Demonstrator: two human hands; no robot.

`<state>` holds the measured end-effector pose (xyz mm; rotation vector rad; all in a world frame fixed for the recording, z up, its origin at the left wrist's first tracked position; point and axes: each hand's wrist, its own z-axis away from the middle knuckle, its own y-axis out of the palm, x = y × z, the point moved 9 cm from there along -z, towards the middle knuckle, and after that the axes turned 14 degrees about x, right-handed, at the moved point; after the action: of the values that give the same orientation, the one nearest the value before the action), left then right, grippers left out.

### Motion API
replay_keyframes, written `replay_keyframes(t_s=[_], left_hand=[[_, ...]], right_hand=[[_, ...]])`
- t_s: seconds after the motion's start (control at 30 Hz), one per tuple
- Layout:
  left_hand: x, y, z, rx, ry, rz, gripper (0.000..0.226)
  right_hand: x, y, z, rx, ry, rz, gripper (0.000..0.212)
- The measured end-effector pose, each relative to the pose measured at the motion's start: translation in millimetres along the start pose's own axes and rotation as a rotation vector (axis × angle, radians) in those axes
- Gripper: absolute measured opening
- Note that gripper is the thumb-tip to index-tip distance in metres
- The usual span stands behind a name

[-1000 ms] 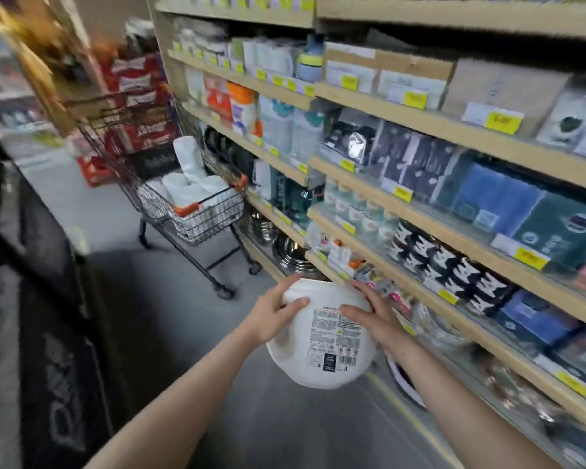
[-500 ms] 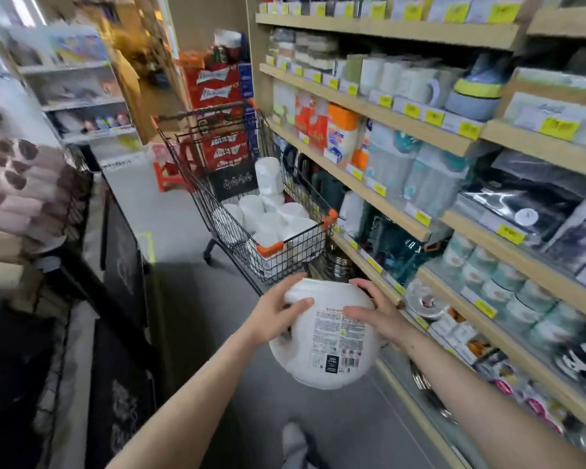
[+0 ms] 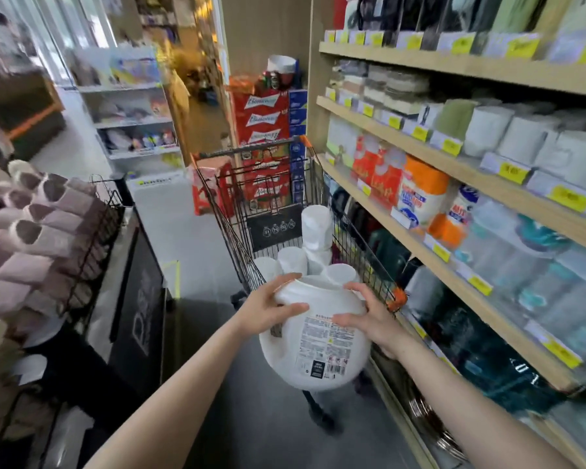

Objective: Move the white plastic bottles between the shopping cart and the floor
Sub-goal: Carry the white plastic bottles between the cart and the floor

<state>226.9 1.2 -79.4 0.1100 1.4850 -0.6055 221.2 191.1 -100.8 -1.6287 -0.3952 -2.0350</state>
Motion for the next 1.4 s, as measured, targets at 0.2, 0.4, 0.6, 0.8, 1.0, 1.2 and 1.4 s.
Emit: replay_keyframes(t_s=[0.2, 0.4, 0.6, 0.8, 1.0, 1.2, 1.4], left_hand=[[28.9, -90.3, -87.1, 0.049, 0.046, -0.051, 0.064], [47.1, -187.2, -171.3, 0.231, 0.059, -0.156, 0.062], [58.0, -248.3, -265.8, 0.443, 0.067, -0.375, 0.078], [77.5, -262.6, -358.7, 0.559, 0.127, -0.68, 0.099], [110.1, -276.7, -423.6, 0.535, 0.186, -0.729, 0.089], [175.2, -287.3, -464.5, 0.585, 0.154, -0.751, 0.086], [228.7, -287.8, -498.1, 0.691, 0.198, -0.701, 0.082]], right_hand=[[21.0, -15.6, -112.5, 0.009, -0.012, 0.077, 0.076], [41.7, -15.1, -220.9, -0.08, 0.025, 0.048, 0.083], [57.7, -36.8, -296.6, -0.275, 0.027, 0.088, 0.083], [43.5, -78.1, -353.7, -0.437, -0.022, 0.142, 0.085], [13.3, -117.3, -409.6, -0.598, -0.008, 0.172, 0.083], [-19.1, -120.4, -460.4, -0.668, 0.019, 0.255, 0.081], [-49.5, -113.3, -494.1, -0.799, 0.068, 0.323, 0.078]])
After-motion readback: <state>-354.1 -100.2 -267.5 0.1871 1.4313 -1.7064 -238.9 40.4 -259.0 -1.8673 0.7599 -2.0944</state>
